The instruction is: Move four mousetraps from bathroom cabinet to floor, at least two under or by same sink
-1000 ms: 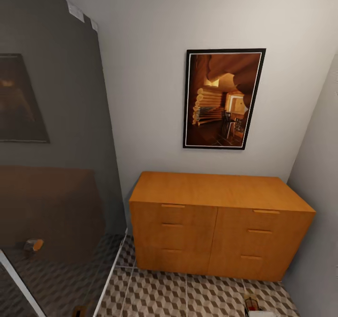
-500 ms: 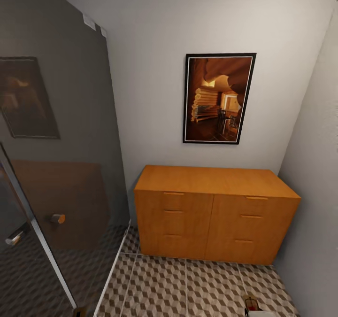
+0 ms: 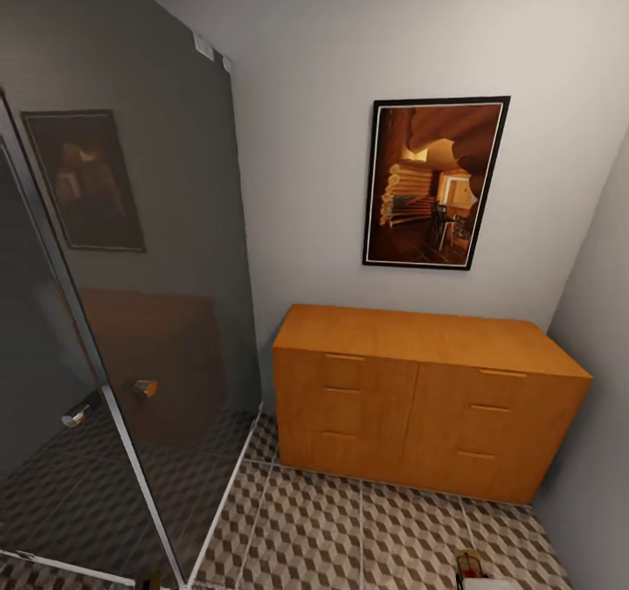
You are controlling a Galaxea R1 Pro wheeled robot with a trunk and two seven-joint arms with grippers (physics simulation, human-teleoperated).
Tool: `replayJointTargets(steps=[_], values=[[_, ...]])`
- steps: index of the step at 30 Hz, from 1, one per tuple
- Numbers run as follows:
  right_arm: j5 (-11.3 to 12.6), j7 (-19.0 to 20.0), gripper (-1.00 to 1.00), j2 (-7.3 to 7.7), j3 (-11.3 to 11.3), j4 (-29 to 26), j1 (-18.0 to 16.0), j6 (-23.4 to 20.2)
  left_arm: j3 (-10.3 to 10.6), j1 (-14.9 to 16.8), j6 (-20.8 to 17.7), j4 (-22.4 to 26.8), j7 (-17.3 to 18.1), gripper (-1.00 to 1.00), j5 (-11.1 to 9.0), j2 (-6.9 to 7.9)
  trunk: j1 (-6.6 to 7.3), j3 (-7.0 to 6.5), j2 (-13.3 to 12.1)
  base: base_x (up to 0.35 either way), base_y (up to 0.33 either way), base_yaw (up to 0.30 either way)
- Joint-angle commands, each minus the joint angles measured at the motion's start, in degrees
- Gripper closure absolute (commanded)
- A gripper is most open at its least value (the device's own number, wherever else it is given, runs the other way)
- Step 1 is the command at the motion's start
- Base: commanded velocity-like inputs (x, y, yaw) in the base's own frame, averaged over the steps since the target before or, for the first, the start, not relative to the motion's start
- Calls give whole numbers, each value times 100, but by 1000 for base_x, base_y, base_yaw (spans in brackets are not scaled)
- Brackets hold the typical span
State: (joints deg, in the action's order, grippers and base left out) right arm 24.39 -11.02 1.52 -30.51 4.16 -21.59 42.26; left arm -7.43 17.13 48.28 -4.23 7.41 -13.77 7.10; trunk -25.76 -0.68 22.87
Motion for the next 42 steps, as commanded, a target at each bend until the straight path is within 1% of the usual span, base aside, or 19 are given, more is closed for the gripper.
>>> replayJointTargets(steps=[1,19,26,34,42], values=[[31,-3,100,-2,-51,14,-3,19,-48,10,23,-25,33,100,-11,3,-2,2,4,0,0,298],[33,-28,100,-2,-51,14,-3,28,-48,10,23,-25,37,100,-11,16,-2,2,4,0,0,300],[47,-19,100,-8,-51,14,-3,27,-48,10,23,-25,54,100,-3,-14,-2,2,4,0,0,300],[33,-15,100,-9,-48,14,-3,32,-48,10,23,-25,51,100,-3,-16,-2,2,4,0,0,300],[31,-32,100,-7,-42,14,-3,37,-48,10,23,-25,43,100,-3,8,-2,2,4,0,0,300]])
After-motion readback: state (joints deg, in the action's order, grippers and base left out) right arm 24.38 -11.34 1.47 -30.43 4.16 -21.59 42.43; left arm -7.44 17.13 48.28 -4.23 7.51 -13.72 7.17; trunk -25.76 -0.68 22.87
